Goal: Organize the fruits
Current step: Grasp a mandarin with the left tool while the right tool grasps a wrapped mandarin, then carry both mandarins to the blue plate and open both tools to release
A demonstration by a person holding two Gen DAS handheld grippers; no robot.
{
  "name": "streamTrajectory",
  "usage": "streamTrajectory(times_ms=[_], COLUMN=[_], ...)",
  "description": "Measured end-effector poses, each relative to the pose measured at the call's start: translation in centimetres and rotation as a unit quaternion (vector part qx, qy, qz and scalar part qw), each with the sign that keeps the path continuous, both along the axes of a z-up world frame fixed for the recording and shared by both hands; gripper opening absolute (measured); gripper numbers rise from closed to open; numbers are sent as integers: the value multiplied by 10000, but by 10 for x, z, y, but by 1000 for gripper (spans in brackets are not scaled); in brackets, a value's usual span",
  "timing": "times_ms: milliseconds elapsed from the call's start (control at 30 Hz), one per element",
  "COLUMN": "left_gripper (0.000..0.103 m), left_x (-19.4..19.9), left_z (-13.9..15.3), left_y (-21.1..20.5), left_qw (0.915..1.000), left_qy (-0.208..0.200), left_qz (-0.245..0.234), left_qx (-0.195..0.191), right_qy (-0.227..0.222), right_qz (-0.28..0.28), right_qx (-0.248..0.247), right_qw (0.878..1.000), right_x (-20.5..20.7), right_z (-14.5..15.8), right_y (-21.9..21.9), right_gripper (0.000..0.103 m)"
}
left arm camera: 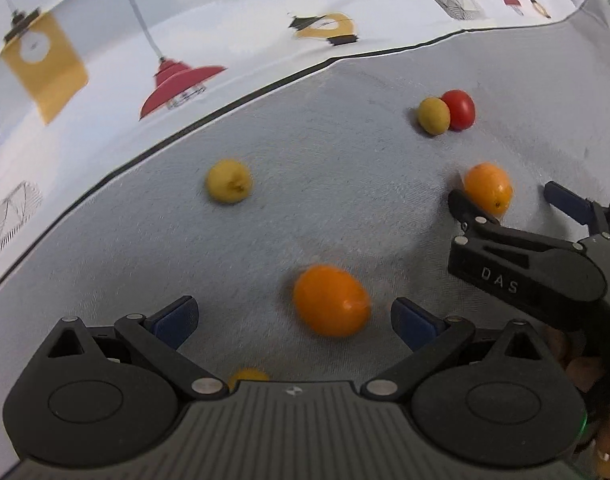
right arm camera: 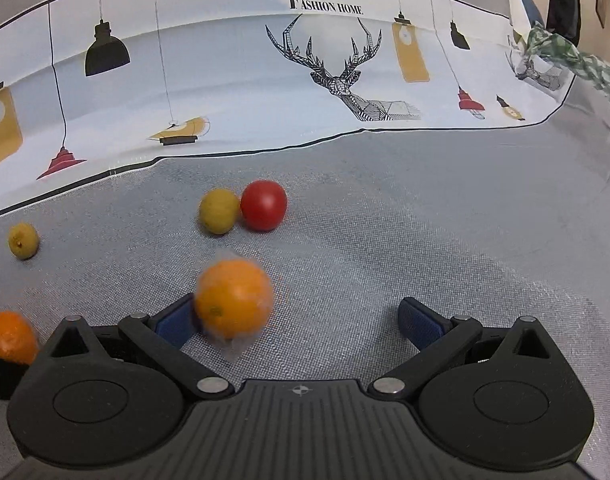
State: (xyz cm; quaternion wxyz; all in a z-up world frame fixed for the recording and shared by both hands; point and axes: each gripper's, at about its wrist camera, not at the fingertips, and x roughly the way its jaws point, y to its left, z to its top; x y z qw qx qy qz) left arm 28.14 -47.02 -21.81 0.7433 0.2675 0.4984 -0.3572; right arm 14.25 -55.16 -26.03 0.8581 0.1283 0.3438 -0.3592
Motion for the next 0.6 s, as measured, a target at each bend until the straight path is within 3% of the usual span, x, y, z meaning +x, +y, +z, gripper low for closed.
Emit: streamTrajectory(times_ms=[67, 100, 133, 167, 367, 600], left_gripper=[86, 66, 42, 43, 43, 43], left_x=[-2, -3, -5, -7, -8, -41], left_z=[0, -1, 2, 5, 27, 102], left_y=[-4, -6, -6, -5, 13, 83], left_qw=[10000, 9999, 9998, 9997, 9991, 9934], left_qy=[-82, -108, -168, -206, -167, -127], left_qz=[-38, -66, -104, -132, 281, 978], left_qx=[-23, 8, -43, -93, -261, -590], right_qy=[22, -7, -79, -127, -345, -739], right_qz=[2, 25, 88, 236, 184, -26], right_qx=[6, 46, 41, -24, 141, -75], right_qw=[10000, 10000, 9999, 9996, 9991, 9972], right_x=[-1, -2, -2, -1, -5, -17], right_z=[1, 3, 7, 11, 17, 32], right_y=[1, 1, 2, 5, 1, 8], right_gripper=[101, 98, 76, 38, 39, 39])
